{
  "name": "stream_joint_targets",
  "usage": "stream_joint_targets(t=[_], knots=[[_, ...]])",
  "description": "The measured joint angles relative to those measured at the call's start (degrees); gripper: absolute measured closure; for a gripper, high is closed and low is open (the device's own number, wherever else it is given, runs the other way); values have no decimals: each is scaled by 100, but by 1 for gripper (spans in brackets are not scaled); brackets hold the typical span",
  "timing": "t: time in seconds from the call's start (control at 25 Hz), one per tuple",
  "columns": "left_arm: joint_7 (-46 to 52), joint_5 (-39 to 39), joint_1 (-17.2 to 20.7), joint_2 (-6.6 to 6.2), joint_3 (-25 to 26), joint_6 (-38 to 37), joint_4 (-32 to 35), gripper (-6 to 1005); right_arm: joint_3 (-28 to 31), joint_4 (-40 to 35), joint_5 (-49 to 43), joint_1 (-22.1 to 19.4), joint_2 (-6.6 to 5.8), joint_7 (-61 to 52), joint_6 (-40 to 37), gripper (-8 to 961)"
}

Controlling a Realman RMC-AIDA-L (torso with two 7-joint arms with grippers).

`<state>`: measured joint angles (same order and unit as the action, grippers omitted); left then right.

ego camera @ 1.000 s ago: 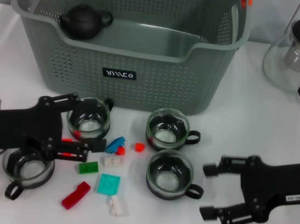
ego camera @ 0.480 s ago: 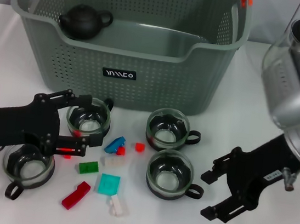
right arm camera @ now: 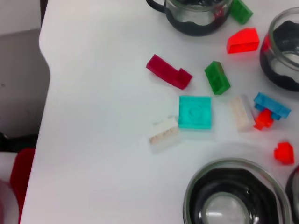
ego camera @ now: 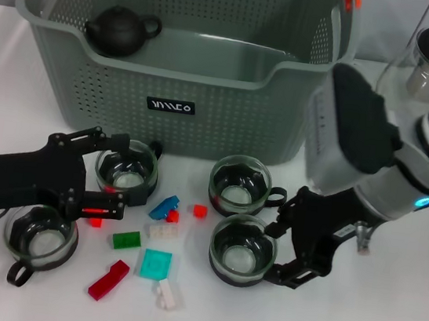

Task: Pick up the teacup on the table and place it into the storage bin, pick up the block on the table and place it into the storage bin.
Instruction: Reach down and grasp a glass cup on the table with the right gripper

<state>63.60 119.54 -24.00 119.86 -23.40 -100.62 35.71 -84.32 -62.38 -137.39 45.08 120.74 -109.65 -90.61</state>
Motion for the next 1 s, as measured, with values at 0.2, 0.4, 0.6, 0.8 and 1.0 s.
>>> stream_joint_targets(t=[0.2, 0.4, 0.6, 0.8, 1.0], knots=[[-50, -3, -2, 5, 60, 60, -44, 64, -535, -83, 265, 22, 15, -17, 265, 287], [-67, -23, -6, 11, 74, 61, -47, 64, -994, -149, 361, 48, 16, -23, 549, 297], [-68, -59, 7, 11, 74, 116, -56, 65, -1384, -96, 392, 52, 18, -28, 891, 306], [-67, -76, 17, 14, 72, 135, -56, 65, -1798, 25, 393, 11, 20, -72, 1314, 315], [-67, -77, 18, 20, 72, 141, -56, 64, -2026, 297, 392, 38, 27, -79, 1593, 325]])
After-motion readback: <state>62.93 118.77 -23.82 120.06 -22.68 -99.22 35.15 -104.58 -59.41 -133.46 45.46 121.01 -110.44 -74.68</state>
